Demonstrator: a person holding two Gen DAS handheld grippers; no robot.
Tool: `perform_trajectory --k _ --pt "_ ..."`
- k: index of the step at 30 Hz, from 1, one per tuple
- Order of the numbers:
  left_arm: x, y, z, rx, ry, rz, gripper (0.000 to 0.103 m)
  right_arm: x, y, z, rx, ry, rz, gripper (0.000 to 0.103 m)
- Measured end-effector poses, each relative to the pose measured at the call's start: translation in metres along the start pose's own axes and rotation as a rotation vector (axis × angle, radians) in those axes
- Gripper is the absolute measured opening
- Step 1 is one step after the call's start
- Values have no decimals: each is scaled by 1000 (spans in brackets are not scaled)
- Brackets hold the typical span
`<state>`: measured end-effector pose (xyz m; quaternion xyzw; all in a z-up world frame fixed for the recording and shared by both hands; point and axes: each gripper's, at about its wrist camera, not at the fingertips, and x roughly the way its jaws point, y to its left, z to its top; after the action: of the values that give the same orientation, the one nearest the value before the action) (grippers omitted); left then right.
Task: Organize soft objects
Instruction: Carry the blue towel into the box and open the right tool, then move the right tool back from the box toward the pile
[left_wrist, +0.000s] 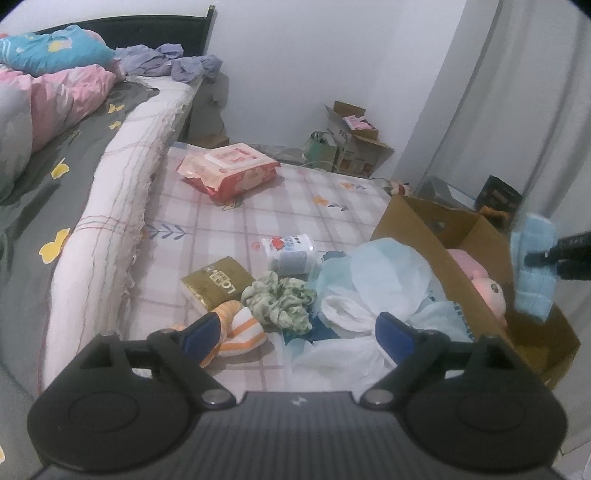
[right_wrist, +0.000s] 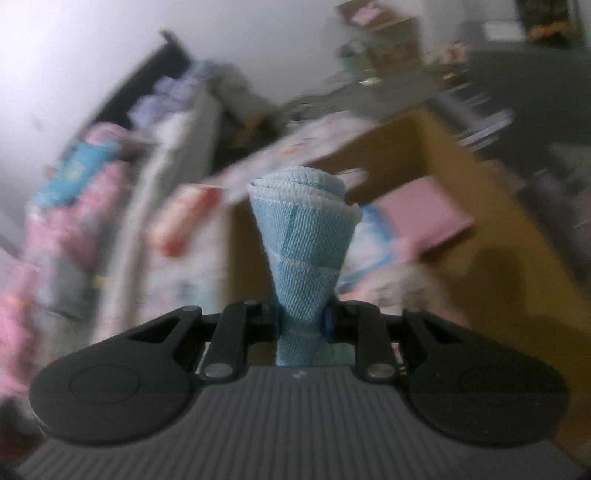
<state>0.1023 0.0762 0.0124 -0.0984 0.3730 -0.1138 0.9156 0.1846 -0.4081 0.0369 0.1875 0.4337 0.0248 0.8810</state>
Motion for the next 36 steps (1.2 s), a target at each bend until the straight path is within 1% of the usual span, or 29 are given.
perform_trajectory --k 4,7,11,13,14,15,16,17,19,21,25,28,30,31,33,36 --pt "2 -1 -1 3 3 17 92 25 -18 6 -130 44 -198 19" --pt "3 -2 -2 0 8 24 92 53 -20 4 -235 81 -326 19" --pt "4 -3 -2 4 11 34 92 89 -29 -4 -313 146 -421 21" --pt "4 -3 -2 4 13 36 92 104 -28 -8 -336 172 -451 24" --pt "5 -3 -2 4 15 37 92 110 -29 -9 -336 181 -461 30" --pt "5 -3 -2 4 17 38 92 113 -31 -9 -329 184 -467 39" --pt "5 -2 -2 5 18 39 92 114 -27 -11 -325 179 -465 44" --pt "6 -2 -2 5 19 41 92 114 -25 -10 -322 173 -462 46" --pt "6 -1 -3 6 20 40 92 108 -21 -6 -321 150 -467 52" --pt "5 -1 -4 3 20 39 92 98 -16 -5 -320 115 -462 64" --pt "5 -1 -3 3 18 39 92 72 -8 -4 -279 61 -408 66" --pt "4 -1 -5 1 19 38 92 47 6 -6 -233 14 -316 69" --pt "3 -1 -8 0 23 44 92 28 18 -11 -203 -26 -239 74" --pt "2 -1 -9 0 23 48 92 19 27 -14 -190 -47 -185 75" --pt "-2 1 -11 -6 20 54 93 5 43 -21 -180 -78 -104 80" --pt "-7 4 -14 -23 17 59 95 -6 74 -32 -195 -112 -5 83"
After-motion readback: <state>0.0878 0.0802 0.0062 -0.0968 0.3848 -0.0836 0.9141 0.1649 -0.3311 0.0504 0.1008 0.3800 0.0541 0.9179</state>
